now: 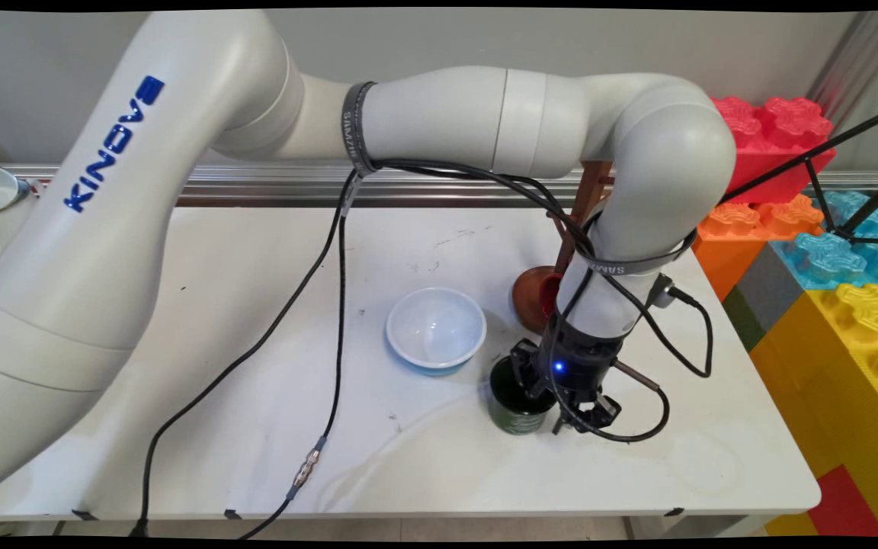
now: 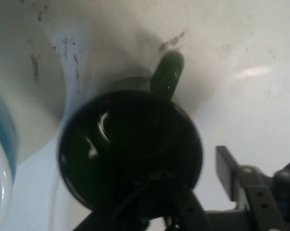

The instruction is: Place the picked object on the table

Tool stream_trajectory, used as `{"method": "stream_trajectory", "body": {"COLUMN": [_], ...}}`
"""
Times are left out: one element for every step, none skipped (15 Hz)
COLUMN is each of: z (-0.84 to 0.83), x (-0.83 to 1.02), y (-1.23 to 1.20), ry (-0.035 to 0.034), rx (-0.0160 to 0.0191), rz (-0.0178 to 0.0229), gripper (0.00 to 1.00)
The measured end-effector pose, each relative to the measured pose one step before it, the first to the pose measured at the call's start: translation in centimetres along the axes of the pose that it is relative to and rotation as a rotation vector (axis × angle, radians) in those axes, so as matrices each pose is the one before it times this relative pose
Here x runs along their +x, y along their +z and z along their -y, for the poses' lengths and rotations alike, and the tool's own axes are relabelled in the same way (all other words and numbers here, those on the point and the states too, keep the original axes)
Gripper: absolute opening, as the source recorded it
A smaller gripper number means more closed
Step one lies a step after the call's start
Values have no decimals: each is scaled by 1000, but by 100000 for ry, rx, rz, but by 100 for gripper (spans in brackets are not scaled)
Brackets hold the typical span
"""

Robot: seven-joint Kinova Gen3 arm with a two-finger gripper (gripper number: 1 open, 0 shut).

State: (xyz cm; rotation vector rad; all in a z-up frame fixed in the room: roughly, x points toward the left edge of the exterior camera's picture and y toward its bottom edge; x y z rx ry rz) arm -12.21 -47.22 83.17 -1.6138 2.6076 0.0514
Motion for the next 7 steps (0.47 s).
{"method": "stream_trajectory", "body": {"z": [-22,-1,-8,-5,39,46,60], "x": [90,50,71,80,43,29,14], "y": [36,43,50,62,64,58,21], "ry": [-328,-233,-329,-360,-497,-406,-245], "rx": [-9,-3,-32,18,-48,-35,-31], "rz": [173,125,117,45,-43,-71,-151], "gripper": [100,100,100,100,100,100,100]}}
